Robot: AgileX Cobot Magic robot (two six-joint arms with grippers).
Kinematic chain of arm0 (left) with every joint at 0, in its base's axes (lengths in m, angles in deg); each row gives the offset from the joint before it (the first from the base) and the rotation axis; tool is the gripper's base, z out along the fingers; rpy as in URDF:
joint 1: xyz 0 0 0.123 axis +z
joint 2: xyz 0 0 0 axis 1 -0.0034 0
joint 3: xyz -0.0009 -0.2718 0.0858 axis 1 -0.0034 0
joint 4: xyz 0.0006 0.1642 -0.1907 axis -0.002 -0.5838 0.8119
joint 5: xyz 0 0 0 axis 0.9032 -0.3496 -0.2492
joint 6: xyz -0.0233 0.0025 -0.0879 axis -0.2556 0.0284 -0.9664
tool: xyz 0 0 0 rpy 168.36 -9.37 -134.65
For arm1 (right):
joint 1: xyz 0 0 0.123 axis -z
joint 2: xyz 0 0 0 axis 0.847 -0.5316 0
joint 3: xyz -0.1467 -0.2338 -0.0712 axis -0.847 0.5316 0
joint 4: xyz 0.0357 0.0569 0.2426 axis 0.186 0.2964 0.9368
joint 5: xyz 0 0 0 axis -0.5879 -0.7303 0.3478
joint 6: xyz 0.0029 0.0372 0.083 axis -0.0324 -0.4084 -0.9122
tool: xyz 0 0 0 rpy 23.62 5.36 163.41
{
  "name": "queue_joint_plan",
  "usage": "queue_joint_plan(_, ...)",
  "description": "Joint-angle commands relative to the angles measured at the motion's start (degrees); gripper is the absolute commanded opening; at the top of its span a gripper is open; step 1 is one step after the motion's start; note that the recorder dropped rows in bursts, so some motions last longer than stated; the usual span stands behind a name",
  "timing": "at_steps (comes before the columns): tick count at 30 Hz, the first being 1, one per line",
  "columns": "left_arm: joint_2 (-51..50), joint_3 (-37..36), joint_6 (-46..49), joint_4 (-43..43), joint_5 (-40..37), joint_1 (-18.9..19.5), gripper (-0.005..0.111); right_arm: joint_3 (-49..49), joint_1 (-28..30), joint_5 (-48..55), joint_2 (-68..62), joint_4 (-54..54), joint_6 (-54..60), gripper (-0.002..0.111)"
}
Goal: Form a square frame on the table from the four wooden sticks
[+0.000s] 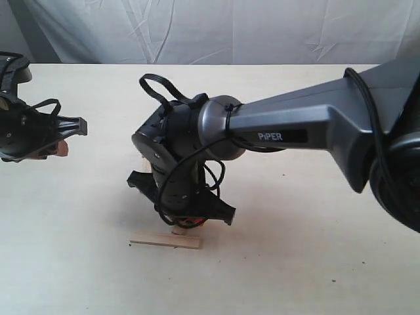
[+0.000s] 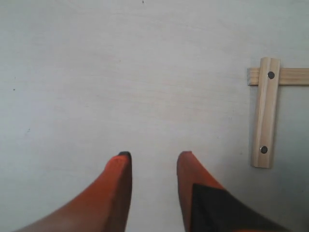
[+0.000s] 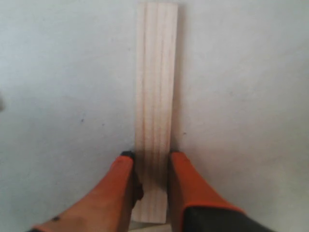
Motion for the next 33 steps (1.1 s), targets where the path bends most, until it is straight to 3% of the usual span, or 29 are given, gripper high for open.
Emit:
queue_joint_plan(1,0.5,-0.2,0.1,0.8,0.5,0.1,0.032,-0.1,0.1,0.0,-0.6,1.4,-0.1,-0.001)
queue_joint_plan(6,0.5,-0.2,0.1,0.8,0.5,0.1,0.032,-0.1,1.7,-1.7,2.0,-0.8,4.3,-0.001)
queue_joint_plan(15,0.1,-0.2,0.4,1.9,2.1,0.1,0.032,-0.1,8.9,-3.9,8.6,-2.5,28.2,-0.001)
queue_joint_plan(21,-0.3,-0.2,1.8,2.0,2.7,0.1,0.032,-0.2,10.0,-10.2,5.1,-1.6,33.7,-0.001)
queue_joint_plan(33,-0.3,-0.2,1.8,2.9,5.0,0.1,0.032,-4.8,10.8,-12.6,-1.4,0.1,43.8,-0.001)
